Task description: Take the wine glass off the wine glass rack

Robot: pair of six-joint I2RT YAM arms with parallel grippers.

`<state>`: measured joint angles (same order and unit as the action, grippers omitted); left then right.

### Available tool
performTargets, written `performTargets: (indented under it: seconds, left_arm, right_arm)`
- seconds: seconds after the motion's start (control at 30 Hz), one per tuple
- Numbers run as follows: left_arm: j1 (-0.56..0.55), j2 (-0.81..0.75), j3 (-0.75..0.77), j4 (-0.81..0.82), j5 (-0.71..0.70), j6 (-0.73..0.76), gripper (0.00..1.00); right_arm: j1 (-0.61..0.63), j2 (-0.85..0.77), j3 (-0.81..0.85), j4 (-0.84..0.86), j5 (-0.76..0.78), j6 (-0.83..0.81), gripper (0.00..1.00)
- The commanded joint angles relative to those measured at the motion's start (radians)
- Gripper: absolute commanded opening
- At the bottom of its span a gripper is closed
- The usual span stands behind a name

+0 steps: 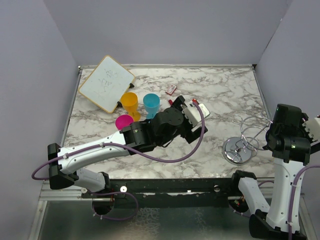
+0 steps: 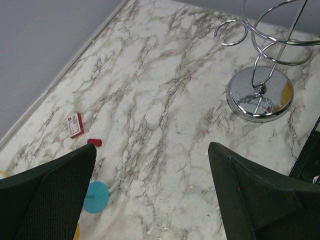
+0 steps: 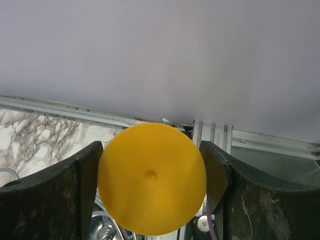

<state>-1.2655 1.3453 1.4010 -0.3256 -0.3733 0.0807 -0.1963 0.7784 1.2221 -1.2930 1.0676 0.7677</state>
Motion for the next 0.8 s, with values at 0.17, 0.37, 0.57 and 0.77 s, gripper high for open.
performTargets:
  seconds: [0.17, 0.37, 0.57, 0.77]
  left_arm:
    - [-0.003, 0.007, 0.035, -0.006, 0.019, -0.017, 0.96]
    - [-0.003, 0.006, 0.030, -0.003, 0.016, -0.024, 0.96]
    - [-0.003, 0.001, 0.030, 0.002, 0.014, -0.029, 0.96]
    - [-0.003, -0.005, 0.020, 0.008, 0.008, -0.029, 0.96]
  right_arm:
    - [-0.003, 0.002, 0.018, 0.221, 0.085, -0.196, 0.60]
    - [-0.003, 0.015, -0.003, 0.386, 0.087, -0.329, 0.60]
    - [-0.003, 0.070, -0.009, 0.475, 0.060, -0.353, 0.60]
    - [-0.003, 0.134, -0.002, 0.541, 0.018, -0.357, 0.59]
